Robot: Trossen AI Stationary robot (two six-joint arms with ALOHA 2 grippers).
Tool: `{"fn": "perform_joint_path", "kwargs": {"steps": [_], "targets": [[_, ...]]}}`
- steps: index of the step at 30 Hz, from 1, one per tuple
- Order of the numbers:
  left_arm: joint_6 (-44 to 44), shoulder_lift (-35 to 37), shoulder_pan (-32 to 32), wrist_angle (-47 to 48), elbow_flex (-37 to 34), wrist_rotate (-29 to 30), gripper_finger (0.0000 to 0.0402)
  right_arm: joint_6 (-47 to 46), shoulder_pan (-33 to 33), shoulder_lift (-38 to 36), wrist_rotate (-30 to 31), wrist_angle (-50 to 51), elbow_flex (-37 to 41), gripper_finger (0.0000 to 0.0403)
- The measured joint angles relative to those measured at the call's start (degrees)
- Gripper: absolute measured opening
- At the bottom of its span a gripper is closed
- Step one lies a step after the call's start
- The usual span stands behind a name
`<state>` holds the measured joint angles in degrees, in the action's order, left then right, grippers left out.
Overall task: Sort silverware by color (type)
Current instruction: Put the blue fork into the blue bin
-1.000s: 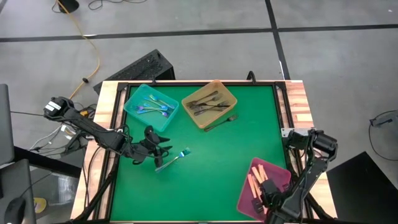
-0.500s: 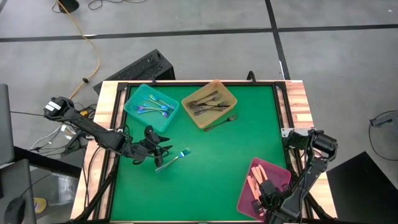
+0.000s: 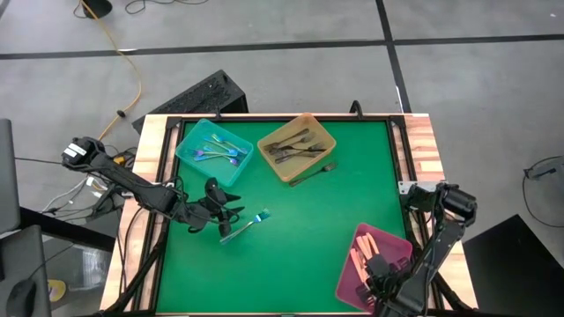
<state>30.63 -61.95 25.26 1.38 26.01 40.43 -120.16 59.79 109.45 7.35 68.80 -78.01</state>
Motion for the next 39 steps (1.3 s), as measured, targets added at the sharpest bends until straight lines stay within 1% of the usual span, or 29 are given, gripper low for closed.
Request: {"fn": "perform_joint_path", "kwargs": {"steps": [6,10,15,17,20,23,25,33,36,39], "targets": [[0.0,0.0,0.0,0.0,0.0,-2.0,0.0156,6.1,-2.0,0.0,0.8,12.5,-7.7,0.018],[-0.2,0.0,0.0,0.1,0.0,-3.0,0.0156,11.3,-3.5,0.0,5.6,21.0,-13.8,0.018],[-0.9,0.0,0.0,0.0,0.0,-3.7,0.0156,25.4,-6.5,-2.0,17.0,20.4,-18.2,0.018],[-0.9,0.0,0.0,0.0,0.0,-3.8,0.0156,31.3,-8.7,-2.2,19.5,20.5,-19.8,0.018],[-0.9,0.0,0.0,0.0,0.0,-4.1,0.0156,43.0,-12.0,-2.0,21.8,20.0,-21.9,0.018],[-0.9,0.0,0.0,0.0,0.0,-4.7,0.0156,54.6,-16.0,-2.2,23.8,17.2,-23.0,0.0179],[-0.9,0.0,0.0,0.0,0.0,-5.9,0.0156,62.9,-19.0,-2.1,24.7,13.6,-23.2,0.0179],[-0.9,0.1,0.0,-0.3,0.8,-6.9,0.0156,97.7,-30.0,-2.1,25.3,-8.4,-23.2,0.0179],[-3.2,1.0,0.2,0.5,2.0,-7.3,0.0156,107.8,-33.5,-2.1,23.8,-17.5,-22.8,0.0179],[-5.1,2.5,0.6,2.4,2.9,-7.3,0.0156,115.7,-36.7,-2.1,20.1,-26.8,-21.3,0.0179]]}}
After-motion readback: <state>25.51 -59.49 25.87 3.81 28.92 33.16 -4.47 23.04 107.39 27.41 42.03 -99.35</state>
